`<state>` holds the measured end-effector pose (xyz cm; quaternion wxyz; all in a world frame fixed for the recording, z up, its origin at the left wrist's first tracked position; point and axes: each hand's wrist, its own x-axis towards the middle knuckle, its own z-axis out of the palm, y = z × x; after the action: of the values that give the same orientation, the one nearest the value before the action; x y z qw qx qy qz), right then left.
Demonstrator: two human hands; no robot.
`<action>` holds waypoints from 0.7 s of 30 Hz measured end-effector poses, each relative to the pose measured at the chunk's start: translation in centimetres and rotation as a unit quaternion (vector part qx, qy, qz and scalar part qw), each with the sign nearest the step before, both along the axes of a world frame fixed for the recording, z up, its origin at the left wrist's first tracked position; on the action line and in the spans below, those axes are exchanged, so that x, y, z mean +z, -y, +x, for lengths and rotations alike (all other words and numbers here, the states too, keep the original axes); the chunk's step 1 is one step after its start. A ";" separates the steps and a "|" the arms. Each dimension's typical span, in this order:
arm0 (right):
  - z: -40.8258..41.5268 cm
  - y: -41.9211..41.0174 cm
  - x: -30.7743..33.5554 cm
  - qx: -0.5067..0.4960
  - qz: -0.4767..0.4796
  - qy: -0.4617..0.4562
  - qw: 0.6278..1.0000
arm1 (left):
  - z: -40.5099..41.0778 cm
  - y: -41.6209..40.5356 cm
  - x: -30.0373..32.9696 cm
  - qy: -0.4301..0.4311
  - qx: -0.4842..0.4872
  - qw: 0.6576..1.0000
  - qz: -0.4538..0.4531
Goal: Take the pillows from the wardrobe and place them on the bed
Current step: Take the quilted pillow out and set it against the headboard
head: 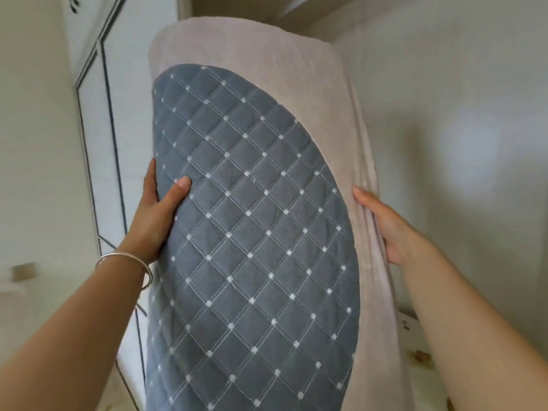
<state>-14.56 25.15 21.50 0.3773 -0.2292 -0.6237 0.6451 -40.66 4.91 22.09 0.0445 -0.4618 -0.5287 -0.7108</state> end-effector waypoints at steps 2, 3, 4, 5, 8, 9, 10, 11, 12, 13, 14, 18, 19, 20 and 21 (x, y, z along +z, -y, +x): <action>-1.7 0.6 -0.9 0.027 -0.013 0.009 1.000 | -0.4 2.2 -0.5 -0.004 0.034 0.999 0.004; -2.6 1.0 -1.4 0.041 -0.016 0.012 0.999 | -0.8 3.3 -0.9 -0.006 0.053 0.999 0.005; -3.5 1.4 -2.1 0.054 -0.018 0.014 0.998 | -1.1 4.5 -1.4 -0.008 0.074 0.997 0.006; -4.6 1.9 -2.7 0.070 -0.019 0.014 0.997 | -1.5 5.7 -1.9 -0.009 0.096 0.995 0.007; -8.4 3.6 -4.5 0.117 -0.034 0.017 0.992 | -3.2 9.3 -3.5 -0.009 0.160 0.987 0.004; -9.8 4.3 -5.0 0.133 -0.041 0.017 0.990 | -3.9 10.6 -4.1 -0.006 0.182 0.983 0.002; -11.4 4.9 -5.5 0.149 -0.045 0.018 0.988 | -4.6 11.7 -4.6 -0.003 0.198 0.980 0.000; -13.1 5.5 -6.0 0.164 -0.046 0.020 0.985 | -5.5 12.9 -5.2 0.002 0.213 0.977 -0.002; -14.8 6.1 -6.4 0.179 -0.047 0.024 0.982 | -6.4 14.1 -5.8 0.011 0.228 0.974 -0.006; -16.7 6.7 -6.9 0.196 -0.048 0.029 0.979 | -7.4 15.2 -6.5 0.021 0.243 0.970 -0.010; -18.6 7.2 -7.4 0.215 -0.049 0.035 0.975 | -8.4 16.3 -7.1 0.029 0.256 0.966 -0.011; -26.5 9.8 -9.0 0.286 -0.053 0.057 0.955 | -12.9 20.9 -9.0 0.061 0.315 0.947 -0.017; -28.5 10.5 -9.3 0.304 -0.056 0.058 0.949 | -14.2 22.1 -9.3 0.063 0.327 0.943 -0.020; -30.5 11.3 -9.7 0.320 -0.061 0.063 0.943 | -15.5 23.3 -9.5 0.066 0.336 0.939 -0.022; -32.6 12.2 -9.9 0.336 -0.064 0.070 0.937 | -16.7 24.5 -9.8 0.072 0.346 0.935 -0.026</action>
<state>-47.16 12.93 11.55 0.0783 -0.0746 -0.6468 0.7549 -57.41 -19.63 12.24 0.2377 -0.1990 -0.6758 -0.6687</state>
